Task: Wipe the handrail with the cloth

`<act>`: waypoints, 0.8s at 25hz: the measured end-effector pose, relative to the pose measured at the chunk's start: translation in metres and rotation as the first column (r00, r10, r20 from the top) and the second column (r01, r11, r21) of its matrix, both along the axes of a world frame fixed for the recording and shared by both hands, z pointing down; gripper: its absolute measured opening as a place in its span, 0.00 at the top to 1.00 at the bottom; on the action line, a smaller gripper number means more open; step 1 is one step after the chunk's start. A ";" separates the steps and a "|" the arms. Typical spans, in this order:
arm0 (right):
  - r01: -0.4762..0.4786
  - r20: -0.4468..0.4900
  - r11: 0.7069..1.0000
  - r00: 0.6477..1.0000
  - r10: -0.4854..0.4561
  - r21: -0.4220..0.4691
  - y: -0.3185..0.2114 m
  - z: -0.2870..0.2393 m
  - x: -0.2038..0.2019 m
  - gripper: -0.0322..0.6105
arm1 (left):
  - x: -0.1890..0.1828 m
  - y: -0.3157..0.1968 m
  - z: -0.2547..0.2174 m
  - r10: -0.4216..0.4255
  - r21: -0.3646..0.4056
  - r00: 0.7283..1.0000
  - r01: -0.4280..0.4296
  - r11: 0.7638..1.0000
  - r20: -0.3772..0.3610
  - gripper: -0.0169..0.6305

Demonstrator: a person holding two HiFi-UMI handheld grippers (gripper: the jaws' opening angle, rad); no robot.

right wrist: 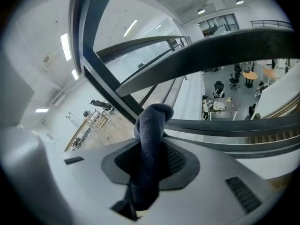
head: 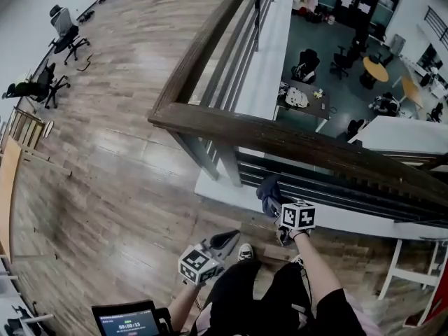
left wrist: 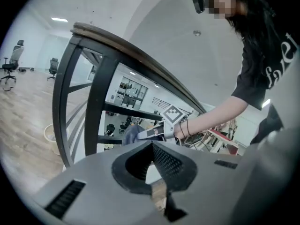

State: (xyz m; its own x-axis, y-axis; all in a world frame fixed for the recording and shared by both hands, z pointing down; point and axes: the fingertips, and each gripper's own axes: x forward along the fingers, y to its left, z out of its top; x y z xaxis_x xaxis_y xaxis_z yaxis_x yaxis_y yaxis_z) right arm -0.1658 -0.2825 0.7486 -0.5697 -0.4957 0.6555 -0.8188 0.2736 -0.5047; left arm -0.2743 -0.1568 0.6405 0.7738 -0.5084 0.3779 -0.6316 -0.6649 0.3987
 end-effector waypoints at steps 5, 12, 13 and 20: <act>0.062 -0.004 0.998 0.998 -0.062 -0.018 -0.027 0.024 -0.059 0.80 | -0.030 -0.002 0.013 -0.048 0.010 0.999 0.048 0.999 -0.009 0.97; 0.081 0.009 0.996 0.997 -0.081 -0.026 -0.053 0.053 -0.091 0.80 | -0.059 0.008 0.038 -0.106 -0.018 0.994 0.106 0.994 0.001 0.97; 0.071 -0.005 0.997 0.997 -0.072 -0.029 -0.055 0.057 -0.086 0.80 | -0.059 0.010 0.042 -0.104 -0.023 0.995 0.104 0.994 0.008 0.97; -0.030 -0.031 0.998 0.999 0.029 -0.050 -0.058 0.072 -0.026 0.80 | -0.037 0.023 0.058 -0.051 -0.045 0.998 0.053 0.998 0.039 0.97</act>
